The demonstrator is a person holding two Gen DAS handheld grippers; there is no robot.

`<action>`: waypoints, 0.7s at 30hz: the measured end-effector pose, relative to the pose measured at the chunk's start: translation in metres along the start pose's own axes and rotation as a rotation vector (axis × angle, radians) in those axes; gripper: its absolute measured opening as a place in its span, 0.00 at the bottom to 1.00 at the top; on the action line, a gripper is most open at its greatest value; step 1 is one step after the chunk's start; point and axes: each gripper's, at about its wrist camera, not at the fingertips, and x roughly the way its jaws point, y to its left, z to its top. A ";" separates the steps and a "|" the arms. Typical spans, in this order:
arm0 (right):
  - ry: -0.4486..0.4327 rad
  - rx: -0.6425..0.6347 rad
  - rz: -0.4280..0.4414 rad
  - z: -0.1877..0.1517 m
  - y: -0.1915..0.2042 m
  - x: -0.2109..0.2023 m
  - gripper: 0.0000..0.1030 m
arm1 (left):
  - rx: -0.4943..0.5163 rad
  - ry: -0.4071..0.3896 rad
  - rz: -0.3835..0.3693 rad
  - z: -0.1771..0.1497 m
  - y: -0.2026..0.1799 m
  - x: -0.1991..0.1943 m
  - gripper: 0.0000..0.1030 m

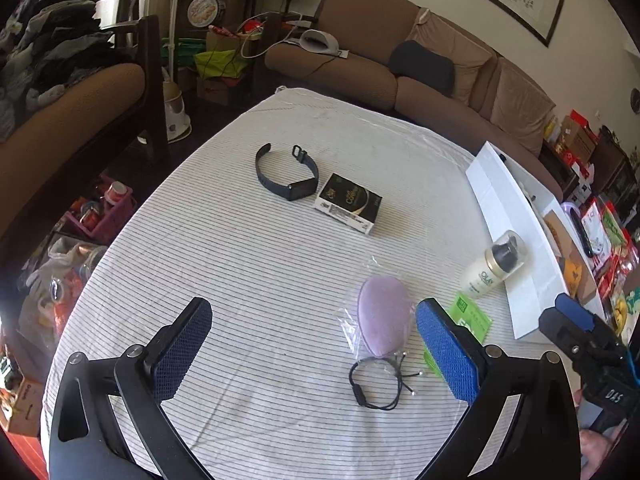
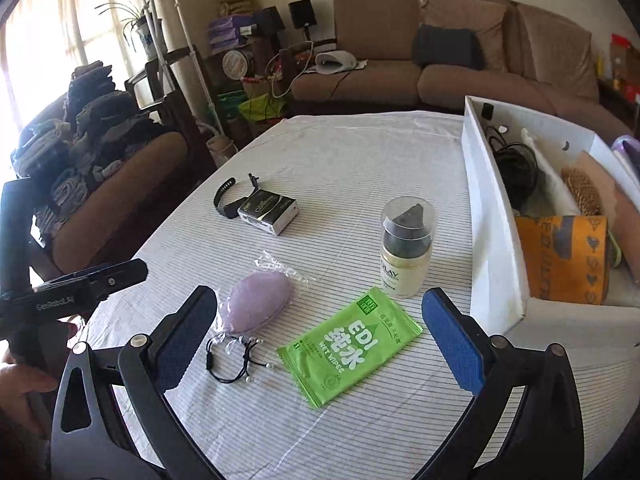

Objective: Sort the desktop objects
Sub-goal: 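Move the right gripper toward the Olay jar with clear cap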

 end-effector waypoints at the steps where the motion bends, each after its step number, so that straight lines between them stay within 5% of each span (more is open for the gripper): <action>1: -0.003 -0.005 -0.035 0.001 0.004 0.010 1.00 | -0.024 0.000 -0.009 0.003 0.006 0.002 1.00; 8: -0.015 0.010 -0.245 0.016 0.012 0.067 0.99 | -0.076 0.018 -0.033 0.017 0.021 0.010 1.00; 15: 0.019 0.067 -0.315 0.034 -0.016 0.108 0.99 | -0.076 0.009 -0.025 0.047 0.031 0.037 1.00; 16: 0.019 0.065 -0.329 0.035 -0.019 0.112 0.95 | -0.101 0.013 -0.037 0.049 0.037 0.041 1.00; 18: 0.020 0.046 -0.374 0.038 -0.024 0.118 0.67 | -0.123 0.029 -0.036 0.049 0.045 0.052 1.00; 19: 0.024 0.033 -0.386 0.039 -0.026 0.120 0.44 | -0.123 0.037 -0.028 0.048 0.048 0.057 1.00; 21: 0.024 0.015 -0.372 0.042 -0.031 0.122 0.44 | -0.110 0.054 -0.009 0.046 0.051 0.065 1.00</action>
